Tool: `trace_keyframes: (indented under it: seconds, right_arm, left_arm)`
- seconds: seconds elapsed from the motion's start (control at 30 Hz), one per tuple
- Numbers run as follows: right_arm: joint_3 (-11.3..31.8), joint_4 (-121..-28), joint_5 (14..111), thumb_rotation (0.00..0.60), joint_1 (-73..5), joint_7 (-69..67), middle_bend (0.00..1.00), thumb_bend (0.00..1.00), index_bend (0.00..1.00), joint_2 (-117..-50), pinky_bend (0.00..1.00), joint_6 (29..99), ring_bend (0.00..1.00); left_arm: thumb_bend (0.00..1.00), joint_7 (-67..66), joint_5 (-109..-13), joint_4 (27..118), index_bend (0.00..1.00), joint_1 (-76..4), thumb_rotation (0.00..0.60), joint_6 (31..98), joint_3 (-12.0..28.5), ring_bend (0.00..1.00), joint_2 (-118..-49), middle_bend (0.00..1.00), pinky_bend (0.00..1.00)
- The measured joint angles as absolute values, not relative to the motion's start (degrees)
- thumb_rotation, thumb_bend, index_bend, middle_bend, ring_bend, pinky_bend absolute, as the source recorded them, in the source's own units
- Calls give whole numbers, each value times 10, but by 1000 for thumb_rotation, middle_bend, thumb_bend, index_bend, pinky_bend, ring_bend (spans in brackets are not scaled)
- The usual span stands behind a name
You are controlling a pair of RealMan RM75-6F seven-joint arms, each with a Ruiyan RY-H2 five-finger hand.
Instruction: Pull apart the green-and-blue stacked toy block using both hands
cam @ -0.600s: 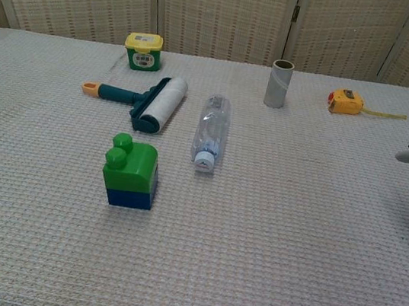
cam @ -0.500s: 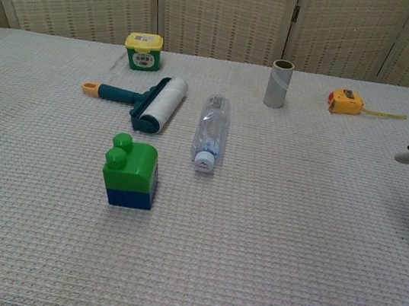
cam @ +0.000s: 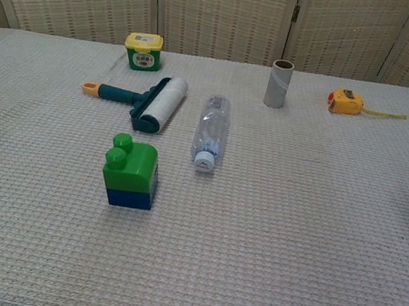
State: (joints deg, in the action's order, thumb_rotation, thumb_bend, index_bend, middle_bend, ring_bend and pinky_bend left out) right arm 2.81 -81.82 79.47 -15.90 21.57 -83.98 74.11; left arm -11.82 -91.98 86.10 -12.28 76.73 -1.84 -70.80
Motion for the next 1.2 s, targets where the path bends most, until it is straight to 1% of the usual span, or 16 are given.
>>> trace_keyframes:
  seconds: [0.13, 0.2, 0.4, 0.53, 0.7, 0.8, 0.93, 1.03, 1.1, 1.2]
  right_arm:
    - [27, -822, 799, 600, -157, 208, 0, 390, 0, -838, 0, 741, 0]
    - [23, -824, 806, 600, -158, 202, 0, 390, 0, -837, 0, 739, 0]
    - [9, -837, 848, 600, -159, 150, 0, 390, 0, -823, 0, 744, 0]
    - [-1, -839, 884, 600, -160, 93, 0, 391, 0, -813, 0, 756, 0]
    - [-14, -829, 940, 600, -161, 16, 0, 391, 0, -804, 0, 782, 0]
    - [-20, -816, 961, 600, -163, -13, 0, 390, 0, -804, 0, 796, 0]
    - [-21, -805, 966, 600, -163, -26, 0, 391, 0, -805, 0, 802, 0]
    - [-20, -802, 965, 600, -163, -31, 0, 390, 0, -805, 0, 804, 0]
    - [-20, -802, 965, 600, -163, -34, 0, 390, 0, -805, 0, 803, 0]
    - [-20, -804, 968, 600, -163, -37, 0, 390, 0, -803, 0, 804, 0]
  left_arm:
    - [378, -137, -932, 883, 0, -143, 600, 743, -18, 0, -710, 11, 0]
    - [350, -153, -933, 902, 0, -156, 600, 720, -18, 0, -709, 11, 0]
    - [329, -178, -922, 963, 0, -205, 600, 655, -6, 0, -712, 56, 0]
    - [327, -142, -915, 965, 3, -219, 600, 643, 3, 0, -730, 83, 0]
    - [327, -66, -898, 960, 18, -242, 600, 625, 20, 0, -760, 105, 0]
    - [328, -38, -868, 961, 31, -249, 600, 616, 32, 0, -776, 126, 0]
    - [325, 4, -810, 967, 33, -259, 600, 593, 49, 0, -793, 134, 0]
    - [273, 17, -778, 963, 31, -268, 600, 574, 58, 0, -811, 134, 0]
    - [245, 20, -777, 955, 29, -271, 600, 577, 60, 0, -828, 134, 0]
    - [233, 24, -789, 930, 23, -273, 600, 591, 60, 0, -853, 134, 0]
